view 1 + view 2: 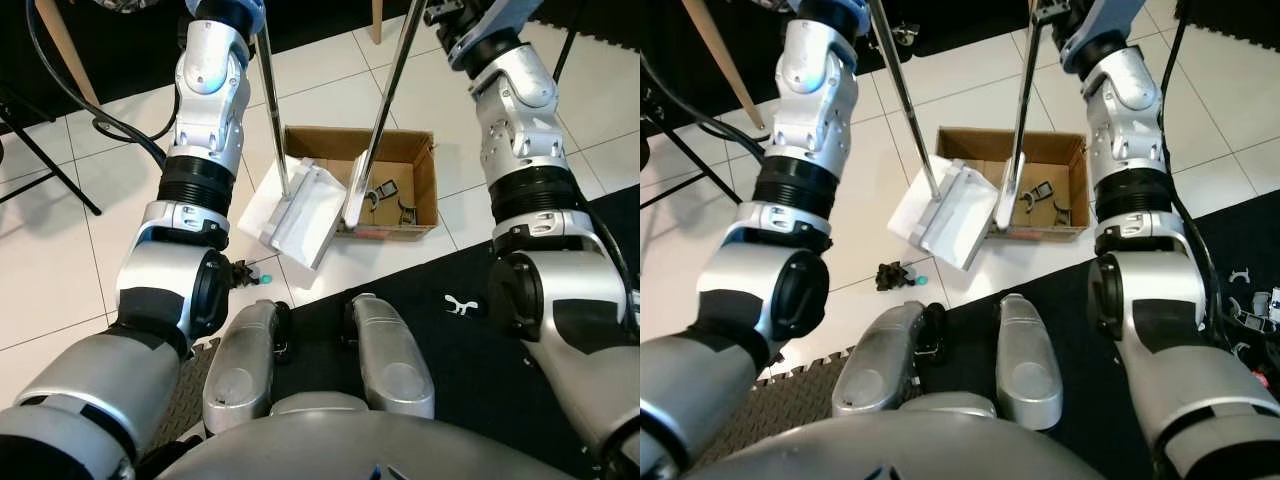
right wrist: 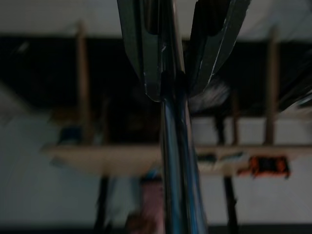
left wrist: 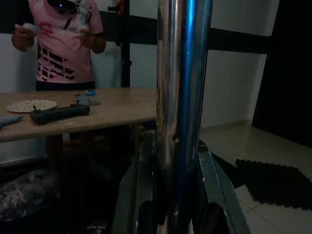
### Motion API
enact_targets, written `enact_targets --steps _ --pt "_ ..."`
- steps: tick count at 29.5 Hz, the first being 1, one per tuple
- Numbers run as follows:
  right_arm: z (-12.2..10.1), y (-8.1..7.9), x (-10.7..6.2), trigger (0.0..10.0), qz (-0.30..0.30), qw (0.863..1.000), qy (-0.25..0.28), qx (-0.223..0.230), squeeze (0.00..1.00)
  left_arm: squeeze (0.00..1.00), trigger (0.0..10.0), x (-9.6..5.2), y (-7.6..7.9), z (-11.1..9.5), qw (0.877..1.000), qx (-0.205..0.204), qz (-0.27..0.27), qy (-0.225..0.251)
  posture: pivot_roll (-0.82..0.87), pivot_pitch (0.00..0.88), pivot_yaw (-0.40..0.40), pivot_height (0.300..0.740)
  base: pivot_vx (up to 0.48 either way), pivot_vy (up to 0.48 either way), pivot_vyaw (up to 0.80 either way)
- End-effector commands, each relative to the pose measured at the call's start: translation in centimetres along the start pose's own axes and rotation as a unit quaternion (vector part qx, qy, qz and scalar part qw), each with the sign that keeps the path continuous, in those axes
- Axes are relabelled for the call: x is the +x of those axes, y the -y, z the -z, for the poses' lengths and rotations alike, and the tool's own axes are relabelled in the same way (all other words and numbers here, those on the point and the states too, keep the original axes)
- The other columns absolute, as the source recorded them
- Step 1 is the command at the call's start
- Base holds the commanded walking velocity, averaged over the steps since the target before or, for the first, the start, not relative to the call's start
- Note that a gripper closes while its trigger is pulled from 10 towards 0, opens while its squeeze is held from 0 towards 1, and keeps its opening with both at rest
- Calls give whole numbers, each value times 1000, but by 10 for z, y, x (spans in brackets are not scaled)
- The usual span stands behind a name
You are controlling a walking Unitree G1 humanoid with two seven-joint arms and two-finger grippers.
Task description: Sweep floor
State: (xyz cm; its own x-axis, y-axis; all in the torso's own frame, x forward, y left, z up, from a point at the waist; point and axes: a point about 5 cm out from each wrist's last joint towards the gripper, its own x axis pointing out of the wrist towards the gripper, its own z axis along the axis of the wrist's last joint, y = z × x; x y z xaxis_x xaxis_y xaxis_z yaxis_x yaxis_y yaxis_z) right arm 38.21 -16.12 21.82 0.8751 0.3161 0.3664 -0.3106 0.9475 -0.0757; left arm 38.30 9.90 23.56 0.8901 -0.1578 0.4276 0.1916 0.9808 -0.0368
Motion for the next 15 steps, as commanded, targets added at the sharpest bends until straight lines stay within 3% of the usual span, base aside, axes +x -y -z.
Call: enact_targets --steps 1,9,15 --pt "-20 -1 5 10000 4 998 59 -38 0 0 10000 4 3 -12 999 5 6 34 -85 90 20 740 0 0 0" --pt "-17 -3 3 10000 13 997 63 -40 0 0 10000 1 3 -21 997 -1 13 77 -79 86 17 740 0 0 0" --pt "-14 0 0 10000 26 995 71 -66 0 0 10000 -3 10 -21 994 -40 31 92 -86 85 19 740 0 0 0"
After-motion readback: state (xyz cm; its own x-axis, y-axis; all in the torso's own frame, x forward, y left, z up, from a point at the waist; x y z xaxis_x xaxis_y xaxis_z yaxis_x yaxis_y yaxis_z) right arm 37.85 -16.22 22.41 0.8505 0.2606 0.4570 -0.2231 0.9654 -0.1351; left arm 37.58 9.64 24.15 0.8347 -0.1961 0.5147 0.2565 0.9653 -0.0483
